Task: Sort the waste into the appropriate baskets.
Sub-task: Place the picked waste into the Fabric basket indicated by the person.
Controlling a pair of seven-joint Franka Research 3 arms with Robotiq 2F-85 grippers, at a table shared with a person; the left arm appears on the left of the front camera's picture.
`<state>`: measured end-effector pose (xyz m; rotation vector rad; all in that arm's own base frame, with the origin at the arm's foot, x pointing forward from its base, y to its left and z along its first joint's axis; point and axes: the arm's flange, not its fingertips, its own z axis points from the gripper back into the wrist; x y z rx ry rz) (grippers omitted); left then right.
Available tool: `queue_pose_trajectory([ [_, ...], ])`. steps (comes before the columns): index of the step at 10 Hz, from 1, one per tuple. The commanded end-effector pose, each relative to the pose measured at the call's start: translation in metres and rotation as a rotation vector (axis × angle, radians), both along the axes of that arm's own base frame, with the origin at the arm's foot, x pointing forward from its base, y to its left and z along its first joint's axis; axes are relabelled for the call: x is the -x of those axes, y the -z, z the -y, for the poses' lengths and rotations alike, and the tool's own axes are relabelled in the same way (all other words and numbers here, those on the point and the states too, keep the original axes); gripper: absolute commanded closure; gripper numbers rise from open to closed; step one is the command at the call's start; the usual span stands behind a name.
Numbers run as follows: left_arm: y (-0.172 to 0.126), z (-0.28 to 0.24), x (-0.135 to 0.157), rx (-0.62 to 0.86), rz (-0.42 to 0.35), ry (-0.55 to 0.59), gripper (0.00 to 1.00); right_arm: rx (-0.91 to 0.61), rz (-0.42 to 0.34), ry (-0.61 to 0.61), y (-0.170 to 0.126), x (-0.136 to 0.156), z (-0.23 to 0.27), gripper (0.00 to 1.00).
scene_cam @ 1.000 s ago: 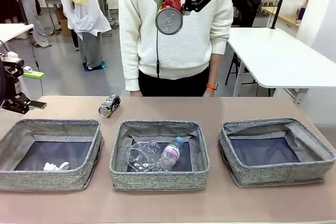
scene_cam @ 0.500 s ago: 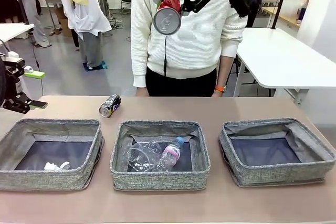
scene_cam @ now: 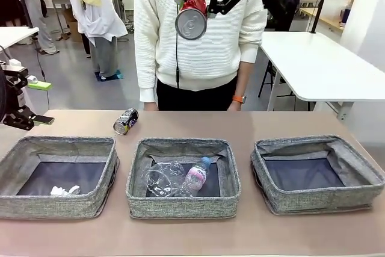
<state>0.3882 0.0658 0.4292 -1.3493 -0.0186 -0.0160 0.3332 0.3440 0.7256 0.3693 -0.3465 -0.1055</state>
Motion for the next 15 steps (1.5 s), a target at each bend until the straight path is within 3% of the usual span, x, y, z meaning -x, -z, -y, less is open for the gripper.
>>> queue_pose_trajectory([
  [1, -0.0018, 0.0005, 0.0000, -0.004, 0.002, -0.003, 0.00, 0.008, 0.016, -0.013, -0.0008, 0.0015, 0.0041, 0.56],
  [15, -0.0018, 0.0005, 0.0000, -0.004, 0.002, -0.003, 0.00, 0.008, 0.016, -0.013, -0.0008, 0.0015, 0.0041, 0.56],
])
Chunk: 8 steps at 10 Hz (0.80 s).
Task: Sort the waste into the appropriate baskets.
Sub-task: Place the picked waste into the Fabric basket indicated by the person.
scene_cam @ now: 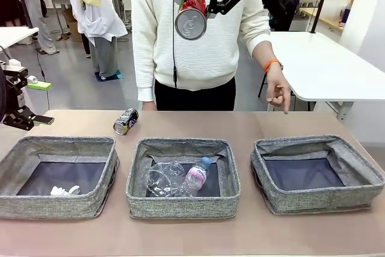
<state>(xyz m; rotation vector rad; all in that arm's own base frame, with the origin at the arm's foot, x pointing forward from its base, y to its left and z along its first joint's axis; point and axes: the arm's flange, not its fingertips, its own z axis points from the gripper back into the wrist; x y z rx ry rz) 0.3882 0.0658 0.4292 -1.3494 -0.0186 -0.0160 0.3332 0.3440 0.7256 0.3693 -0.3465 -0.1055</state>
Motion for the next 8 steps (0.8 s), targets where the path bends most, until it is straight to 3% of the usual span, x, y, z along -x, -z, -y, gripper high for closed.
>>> queue_pose_trajectory([
  [1, -0.002, 0.000, 0.000, -0.004, 0.002, -0.003, 0.00, 0.008, 0.016, -0.013, -0.001, 0.001, 0.004, 0.56],
  [4, -0.002, 0.000, 0.000, -0.004, 0.002, -0.003, 0.00, 0.000, 0.000, 0.000, 0.000, 0.000, 0.000, 0.56],
  [5, -0.002, 0.000, 0.000, -0.004, 0.002, -0.003, 0.00, 0.023, -0.030, -0.071, 0.008, -0.004, 0.013, 0.56],
  [6, -0.002, 0.000, 0.000, -0.004, 0.002, -0.003, 0.00, 0.010, -0.063, -0.096, 0.022, -0.008, 0.036, 0.56],
  [8, -0.002, 0.000, 0.000, -0.004, 0.002, -0.003, 0.00, -0.081, -0.118, -0.117, 0.066, -0.007, 0.131, 0.56],
])
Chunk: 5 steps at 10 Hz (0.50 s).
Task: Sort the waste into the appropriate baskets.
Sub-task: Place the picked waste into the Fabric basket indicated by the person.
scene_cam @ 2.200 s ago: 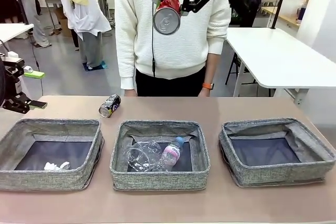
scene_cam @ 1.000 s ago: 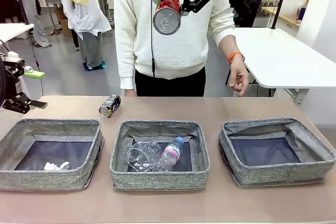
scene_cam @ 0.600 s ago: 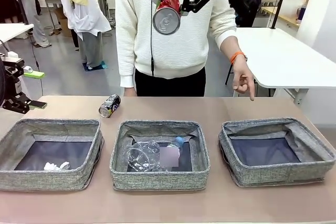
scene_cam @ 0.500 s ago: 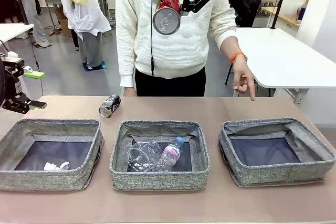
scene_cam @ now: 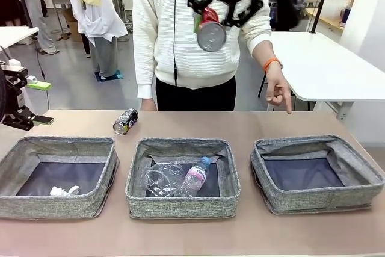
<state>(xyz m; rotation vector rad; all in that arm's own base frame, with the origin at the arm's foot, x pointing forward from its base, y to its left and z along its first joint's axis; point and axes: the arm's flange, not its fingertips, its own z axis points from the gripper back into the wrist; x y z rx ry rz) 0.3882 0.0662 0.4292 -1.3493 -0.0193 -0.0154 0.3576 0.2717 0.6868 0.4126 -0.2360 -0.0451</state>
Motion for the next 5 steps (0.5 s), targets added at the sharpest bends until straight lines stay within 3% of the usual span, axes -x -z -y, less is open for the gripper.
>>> queue_pose_trajectory([
  [1, -0.002, 0.001, 0.000, -0.004, 0.001, -0.002, 0.00, -0.062, -0.025, 0.011, 0.055, 0.024, 0.114, 0.56],
  [2, -0.002, 0.001, 0.000, -0.004, 0.001, -0.002, 0.00, -0.076, -0.040, 0.056, 0.085, 0.032, 0.167, 0.56],
  [3, -0.002, 0.001, 0.000, -0.004, 0.001, -0.002, 0.00, -0.071, -0.044, 0.224, 0.121, 0.034, 0.221, 0.56],
  [5, -0.002, 0.001, 0.000, -0.004, 0.001, -0.002, 0.00, -0.192, -0.064, 0.398, 0.186, 0.025, 0.283, 0.56],
])
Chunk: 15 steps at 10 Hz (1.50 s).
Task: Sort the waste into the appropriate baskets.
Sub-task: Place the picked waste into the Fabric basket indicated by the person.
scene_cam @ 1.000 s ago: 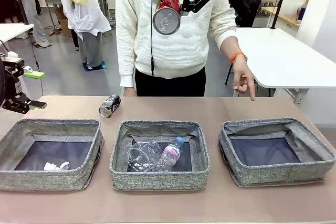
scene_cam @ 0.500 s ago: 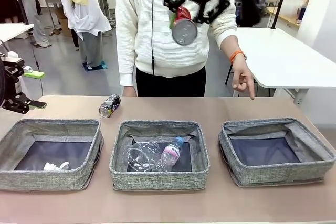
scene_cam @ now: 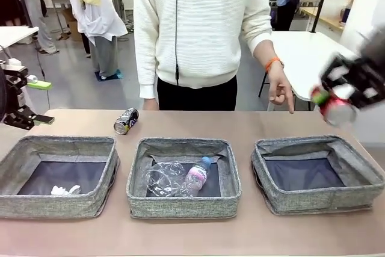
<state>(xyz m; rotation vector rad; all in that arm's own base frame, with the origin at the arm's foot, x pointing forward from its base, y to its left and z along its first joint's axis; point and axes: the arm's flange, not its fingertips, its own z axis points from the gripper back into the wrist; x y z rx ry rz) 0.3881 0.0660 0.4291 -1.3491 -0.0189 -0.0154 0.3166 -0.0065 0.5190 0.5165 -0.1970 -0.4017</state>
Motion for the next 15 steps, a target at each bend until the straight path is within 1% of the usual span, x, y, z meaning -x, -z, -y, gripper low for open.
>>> queue_pose_trajectory([
  [1, -0.002, 0.001, 0.000, -0.004, 0.002, -0.002, 0.00, -0.041, 0.021, 0.111, 0.045, -0.023, 0.015, 0.56],
  [2, -0.002, 0.001, 0.000, -0.004, 0.002, -0.002, 0.00, -0.067, 0.007, 0.136, 0.069, -0.029, 0.020, 0.56],
  [3, -0.002, 0.001, 0.000, -0.004, 0.002, -0.002, 0.00, -0.061, -0.017, 0.156, 0.083, -0.034, 0.022, 0.56],
  [4, -0.002, 0.001, 0.000, -0.004, 0.002, -0.002, 0.00, -0.042, -0.034, 0.160, 0.091, -0.038, 0.020, 0.56],
  [7, -0.002, 0.001, 0.000, -0.004, 0.002, -0.002, 0.00, -0.040, -0.042, 0.163, 0.095, -0.042, 0.014, 0.56],
  [8, -0.002, 0.001, 0.000, -0.004, 0.002, -0.002, 0.00, -0.040, -0.058, 0.134, 0.097, -0.042, 0.012, 0.01],
  [10, -0.002, 0.001, 0.000, -0.004, 0.002, -0.002, 0.00, -0.037, -0.062, 0.140, 0.096, -0.041, 0.010, 0.00],
  [15, -0.002, 0.001, 0.000, -0.004, 0.002, -0.002, 0.00, -0.062, -0.036, 0.137, 0.091, -0.042, 0.008, 0.00],
])
